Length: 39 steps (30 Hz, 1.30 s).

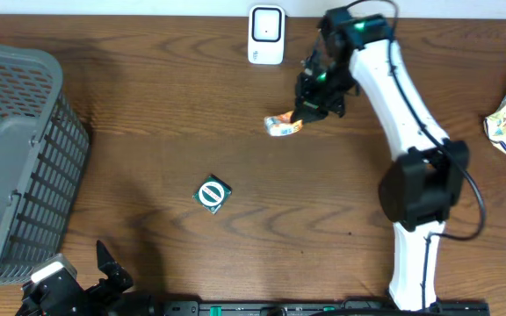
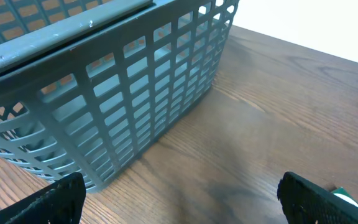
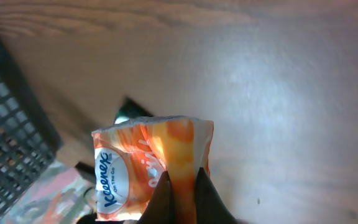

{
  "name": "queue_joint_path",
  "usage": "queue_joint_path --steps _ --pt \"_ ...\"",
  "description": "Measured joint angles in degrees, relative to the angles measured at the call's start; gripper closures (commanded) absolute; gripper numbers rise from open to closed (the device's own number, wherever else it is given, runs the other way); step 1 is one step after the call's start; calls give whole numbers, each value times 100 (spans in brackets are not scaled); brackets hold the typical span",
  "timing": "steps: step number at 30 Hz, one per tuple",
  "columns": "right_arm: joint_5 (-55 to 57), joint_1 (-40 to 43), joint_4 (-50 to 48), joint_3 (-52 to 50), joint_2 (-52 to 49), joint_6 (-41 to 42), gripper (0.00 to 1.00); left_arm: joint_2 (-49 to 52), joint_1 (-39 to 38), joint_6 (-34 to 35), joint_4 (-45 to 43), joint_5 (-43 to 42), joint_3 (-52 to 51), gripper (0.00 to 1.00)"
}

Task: Scan the item barcode
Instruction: 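Lift the Kleenex box and carry it toward the white scanner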

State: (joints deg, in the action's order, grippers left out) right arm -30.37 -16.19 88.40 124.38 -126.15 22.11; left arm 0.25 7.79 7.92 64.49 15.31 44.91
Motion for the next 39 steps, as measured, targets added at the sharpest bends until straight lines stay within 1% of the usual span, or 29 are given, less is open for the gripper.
queue_joint_path --steps 6,9,11,15,21,27,32,35,39 --pt "44 -13 800 0 732 -87 98 0 0 0 0 0 0 2" --pt "68 -57 863 -105 1021 -136 99 0 -2 0 0 0 0 3" --pt "63 -79 870 -369 1222 -157 99 0 0 0 -2 2 0 3" --pt "15 -153 868 -1244 1641 -175 99 0 -2 0 2 2 0 2" --pt "-26 -203 728 -2876 2524 -92 99 0 0 0 2 2 0 2" --pt "-57 -203 -33 -4251 3639 671 99 0 0 0 0 0 0 2" --pt "-39 -203 -901 -4730 4188 1191 99 0 0 0 0 0 0 2" --pt "116 -205 -1777 -4752 4280 1333 99 0 0 0 0 0 0 2" --pt "664 -205 -3368 -4798 4288 1403 99 0 0 0 0 0 0 2"
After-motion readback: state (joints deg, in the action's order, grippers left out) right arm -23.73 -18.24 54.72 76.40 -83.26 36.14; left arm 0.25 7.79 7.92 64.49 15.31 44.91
